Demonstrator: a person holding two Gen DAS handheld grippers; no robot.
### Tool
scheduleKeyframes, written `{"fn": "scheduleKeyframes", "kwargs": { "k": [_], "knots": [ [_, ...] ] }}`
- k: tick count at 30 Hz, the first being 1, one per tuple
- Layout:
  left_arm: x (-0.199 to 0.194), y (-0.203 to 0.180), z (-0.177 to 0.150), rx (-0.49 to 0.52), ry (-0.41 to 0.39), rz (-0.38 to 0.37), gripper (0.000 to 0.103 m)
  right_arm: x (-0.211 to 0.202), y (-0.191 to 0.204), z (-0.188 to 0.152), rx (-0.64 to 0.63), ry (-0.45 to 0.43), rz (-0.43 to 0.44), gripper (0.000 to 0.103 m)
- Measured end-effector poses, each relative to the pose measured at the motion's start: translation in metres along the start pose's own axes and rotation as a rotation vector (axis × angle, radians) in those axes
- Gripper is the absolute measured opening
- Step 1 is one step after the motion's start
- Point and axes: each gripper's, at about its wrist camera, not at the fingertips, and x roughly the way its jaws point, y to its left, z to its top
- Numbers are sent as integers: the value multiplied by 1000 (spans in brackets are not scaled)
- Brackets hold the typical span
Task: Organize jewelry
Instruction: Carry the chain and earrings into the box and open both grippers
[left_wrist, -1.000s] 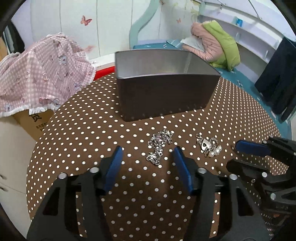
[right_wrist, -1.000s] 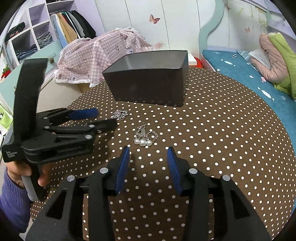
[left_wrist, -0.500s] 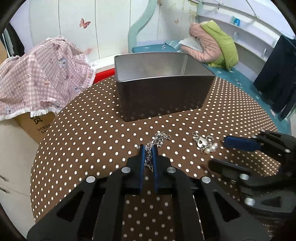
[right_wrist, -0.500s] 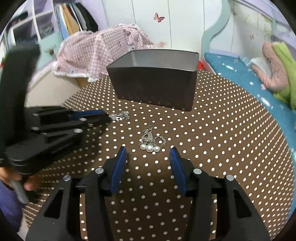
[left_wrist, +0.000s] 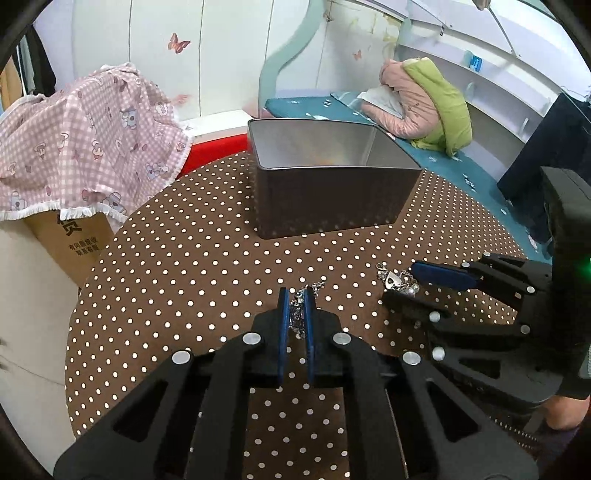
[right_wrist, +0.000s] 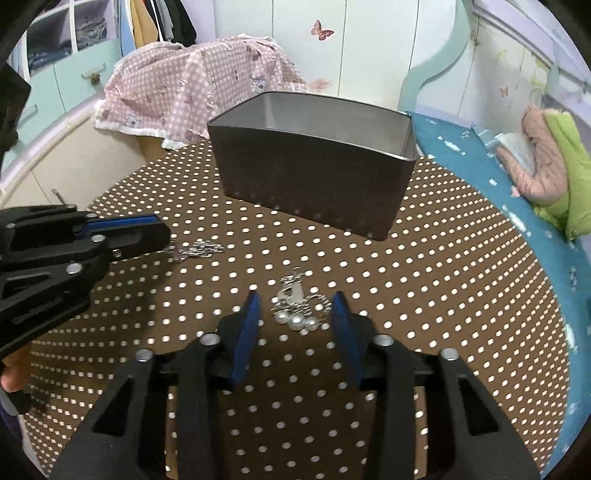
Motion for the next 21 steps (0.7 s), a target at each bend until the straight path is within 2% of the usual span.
{"fn": "scheduleKeyframes", "kwargs": {
  "k": [1, 3, 6, 7, 13, 21],
  "knots": [
    [0, 0, 0, -1, 2, -3, 8, 0, 0, 0, -3, -1, 1, 20],
    [-1, -1, 1, -6, 5, -17, 8, 0, -2, 1, -11, -2, -5, 13],
    [-4, -4, 3, 2, 2, -27, 8, -2, -4, -2, -15, 3, 12, 11],
    [-7, -5, 4, 3, -2, -38, 8, -3, -6, -2, -12, 5, 24, 6],
    [-22, -13, 16, 4, -27, -76, 8, -26, -10, -1, 8, -31, 58, 6],
    [-49, -27, 46, 13, -77, -128, 8, -73, -18, 19, 21, -132, 91, 6]
  ]
}}
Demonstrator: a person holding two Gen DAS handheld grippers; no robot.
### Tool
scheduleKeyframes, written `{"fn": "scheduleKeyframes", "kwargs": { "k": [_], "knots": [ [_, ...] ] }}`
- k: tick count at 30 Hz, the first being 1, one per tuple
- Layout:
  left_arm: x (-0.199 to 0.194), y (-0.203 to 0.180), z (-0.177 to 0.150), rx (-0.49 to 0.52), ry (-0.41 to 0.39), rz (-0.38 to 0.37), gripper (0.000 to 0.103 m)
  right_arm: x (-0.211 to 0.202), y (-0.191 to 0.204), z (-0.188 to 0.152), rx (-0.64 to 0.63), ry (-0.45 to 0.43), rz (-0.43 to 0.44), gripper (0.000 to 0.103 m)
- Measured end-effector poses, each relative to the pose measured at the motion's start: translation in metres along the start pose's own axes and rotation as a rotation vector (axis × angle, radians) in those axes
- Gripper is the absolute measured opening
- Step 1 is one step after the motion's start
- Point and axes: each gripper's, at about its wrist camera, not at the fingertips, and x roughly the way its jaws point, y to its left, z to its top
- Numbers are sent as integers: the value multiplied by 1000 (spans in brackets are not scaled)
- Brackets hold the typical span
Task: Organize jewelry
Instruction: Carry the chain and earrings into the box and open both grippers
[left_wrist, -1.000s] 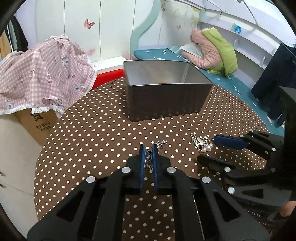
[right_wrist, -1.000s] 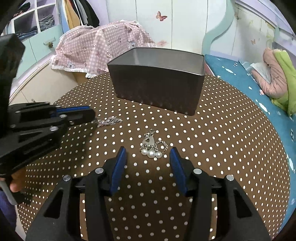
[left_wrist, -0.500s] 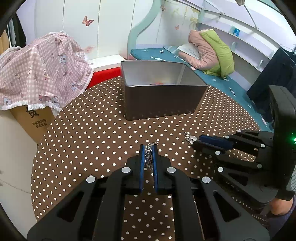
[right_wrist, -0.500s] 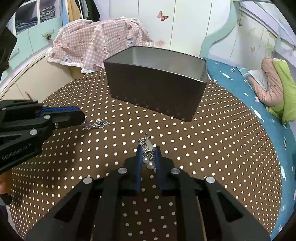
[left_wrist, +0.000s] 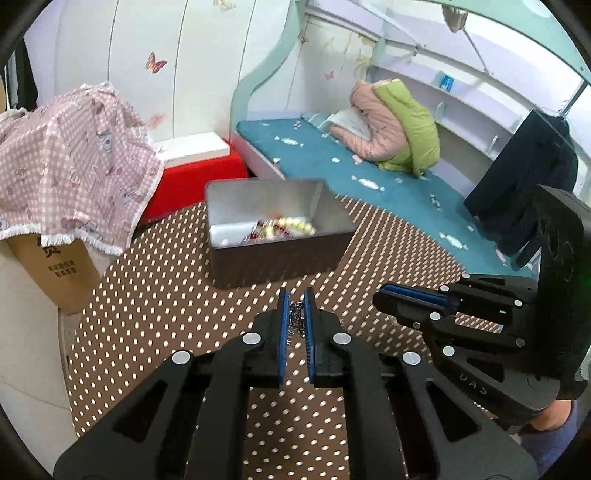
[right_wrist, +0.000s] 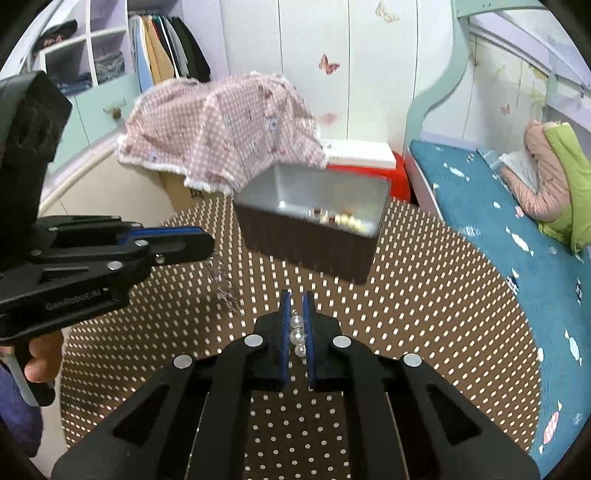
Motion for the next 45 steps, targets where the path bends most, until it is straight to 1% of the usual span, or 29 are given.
{"fn": "scheduleKeyframes", "kwargs": {
  "k": [7, 12, 18, 23, 29, 37, 40, 43, 45],
  "knots": [
    [-29, -15, 35, 34, -69, -14, 8, -20, -6, 27, 1, -64, 19, 6],
    [-41, -24, 69, 72, -111, 1, 8, -33, -9, 54, -11, -119, 18, 6],
    [-38, -17, 103, 67, -130, 22, 8, -41, -16, 87, -17, -181, 6, 6],
    [-19, -4, 123, 42, -117, 15, 8, -30, -18, 102, -17, -195, 5, 6],
    [22, 12, 121, 17, -56, 27, 8, -4, -23, 105, 4, -171, 19, 6],
    [76, 35, 101, -16, 41, 38, 8, 33, -30, 98, 36, -108, 34, 6],
    [86, 41, 95, -19, 55, 56, 9, 45, -31, 94, 41, -83, 38, 6],
    [92, 43, 91, -20, 64, 58, 9, 54, -32, 90, 47, -61, 41, 6],
    [94, 44, 89, -9, 68, 76, 9, 58, -33, 90, 53, -51, 44, 6]
  ]
}}
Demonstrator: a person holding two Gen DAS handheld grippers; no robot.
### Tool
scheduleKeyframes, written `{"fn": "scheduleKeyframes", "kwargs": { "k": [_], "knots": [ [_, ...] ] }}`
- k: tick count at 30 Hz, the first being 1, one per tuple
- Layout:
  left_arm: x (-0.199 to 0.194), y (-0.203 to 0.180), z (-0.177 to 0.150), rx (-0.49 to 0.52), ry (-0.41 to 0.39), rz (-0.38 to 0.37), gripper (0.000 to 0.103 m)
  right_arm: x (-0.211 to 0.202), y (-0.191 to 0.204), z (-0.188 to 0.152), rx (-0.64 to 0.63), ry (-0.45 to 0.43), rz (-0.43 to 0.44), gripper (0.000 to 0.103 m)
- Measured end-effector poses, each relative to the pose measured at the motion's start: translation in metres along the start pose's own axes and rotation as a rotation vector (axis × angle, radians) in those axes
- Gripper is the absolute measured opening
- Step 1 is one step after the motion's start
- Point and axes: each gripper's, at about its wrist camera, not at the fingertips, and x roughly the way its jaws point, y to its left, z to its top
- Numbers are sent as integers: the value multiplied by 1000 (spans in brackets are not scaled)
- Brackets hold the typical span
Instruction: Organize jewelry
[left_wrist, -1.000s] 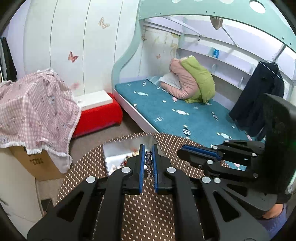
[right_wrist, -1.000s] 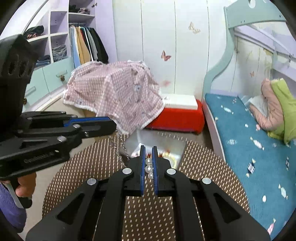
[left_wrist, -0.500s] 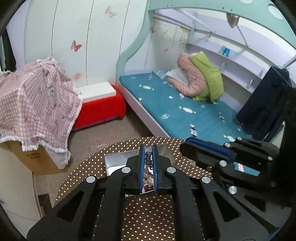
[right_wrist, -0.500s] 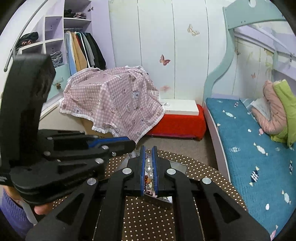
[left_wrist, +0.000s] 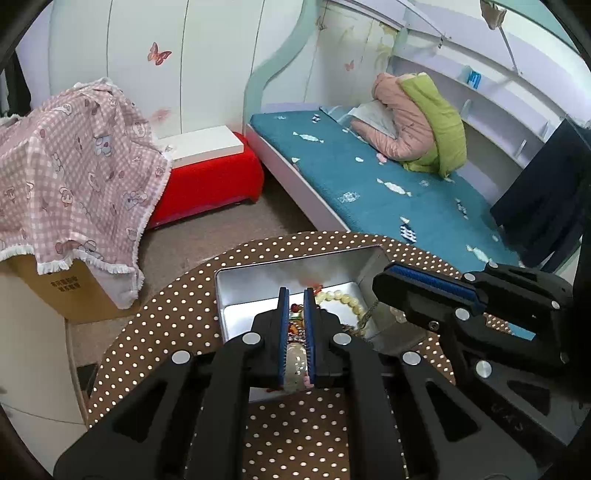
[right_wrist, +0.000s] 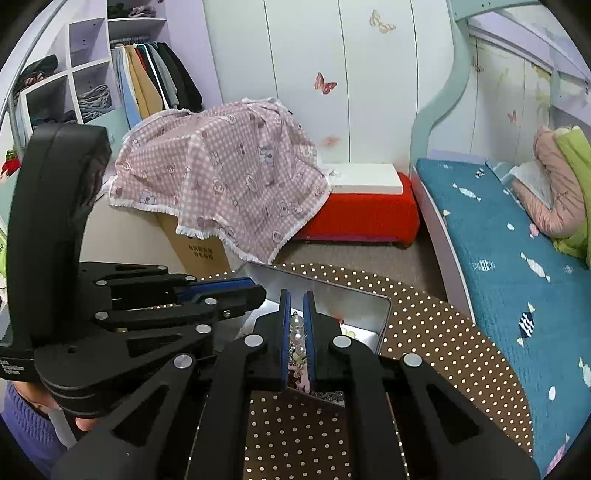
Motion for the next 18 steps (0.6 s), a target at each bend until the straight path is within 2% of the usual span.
{"fn": "scheduleKeyframes", "kwargs": {
  "k": [5, 10, 11, 13, 14, 16, 18],
  "knots": [
    [-1, 2, -3, -4, 2, 3, 9, 4, -1, -2, 13, 12, 4, 6],
    [-16, -1, -7, 2, -43, 41, 43, -3, -5, 0, 27, -11, 19, 10],
    [-21, -2, -7, -1, -56, 51, 47, -8, -5, 0, 27, -17, 20, 10],
    [-32, 0, -9, -9, -88, 82, 68, -18, -6, -2, 25, -27, 22, 11],
    [-38, 2, -11, -16, -109, 104, 73, -22, -6, -3, 24, -34, 20, 13],
    [-50, 4, -14, -25, -138, 115, 83, -36, -3, -6, 17, -56, 14, 33],
    [-66, 5, -20, -41, -164, 107, 88, -47, 1, -10, 12, -77, 3, 42]
  ]
}}
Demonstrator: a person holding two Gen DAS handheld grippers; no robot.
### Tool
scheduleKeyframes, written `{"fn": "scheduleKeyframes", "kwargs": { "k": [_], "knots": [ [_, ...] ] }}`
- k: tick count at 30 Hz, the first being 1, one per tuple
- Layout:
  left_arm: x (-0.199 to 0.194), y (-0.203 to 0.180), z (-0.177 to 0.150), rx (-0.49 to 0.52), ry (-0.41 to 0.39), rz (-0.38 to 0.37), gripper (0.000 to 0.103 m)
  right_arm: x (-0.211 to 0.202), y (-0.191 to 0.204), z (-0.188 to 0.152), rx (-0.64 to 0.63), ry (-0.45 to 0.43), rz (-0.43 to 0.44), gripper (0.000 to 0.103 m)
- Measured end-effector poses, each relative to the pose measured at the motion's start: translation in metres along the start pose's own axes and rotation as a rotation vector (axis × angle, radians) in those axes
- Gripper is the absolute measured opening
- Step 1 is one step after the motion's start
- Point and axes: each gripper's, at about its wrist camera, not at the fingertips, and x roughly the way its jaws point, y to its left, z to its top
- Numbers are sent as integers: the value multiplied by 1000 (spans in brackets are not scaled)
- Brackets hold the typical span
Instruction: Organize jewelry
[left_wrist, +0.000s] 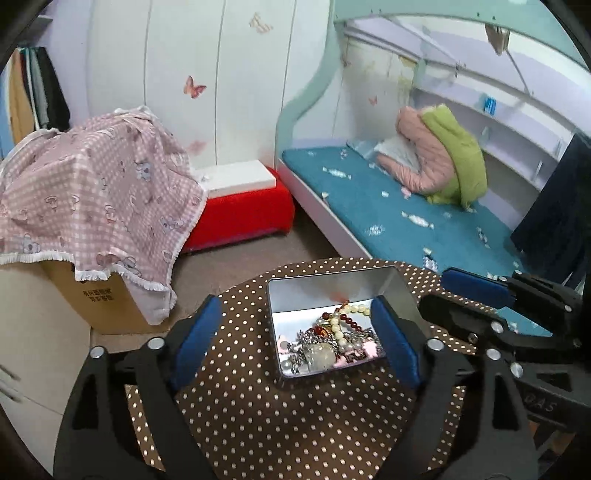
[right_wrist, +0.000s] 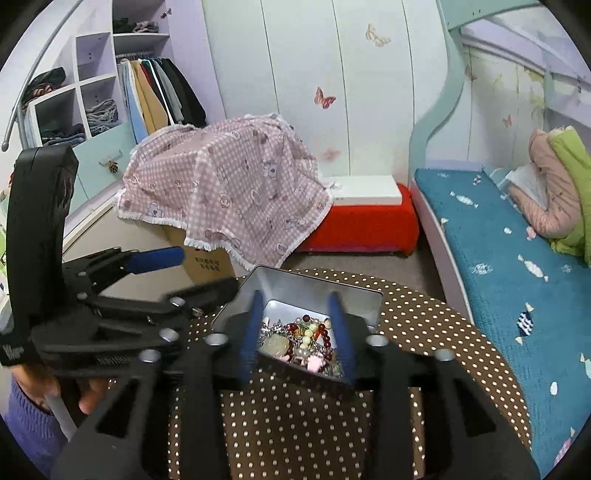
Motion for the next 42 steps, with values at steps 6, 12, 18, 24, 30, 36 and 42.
{"fn": "scheduleKeyframes", "kwargs": {
  "k": [6, 12, 18, 24, 30, 36, 42],
  "knots": [
    [-54, -6, -16, 4, -81, 48, 91, -42, 19, -17, 15, -57, -4, 78],
    [-117, -19, -44, 0, -195, 130, 96, -91, 42, -35, 8, -160, -70, 91],
    [-167, -36, -74, 17, -274, 151, 98, -136, 72, -59, -40, -271, -172, 95],
    [-217, -55, -99, 30, -362, 142, 98, -168, 91, -77, -41, -338, -173, 95],
    [-266, -72, -123, 43, -484, 184, 98, -195, 111, -84, -72, -391, -210, 95],
    [-296, -73, -136, 25, -549, 191, 98, -217, 127, -95, -100, -450, -237, 95],
    [-315, -72, -144, 16, -599, 187, 98, -228, 137, -103, -131, -497, -282, 95]
  ]
}}
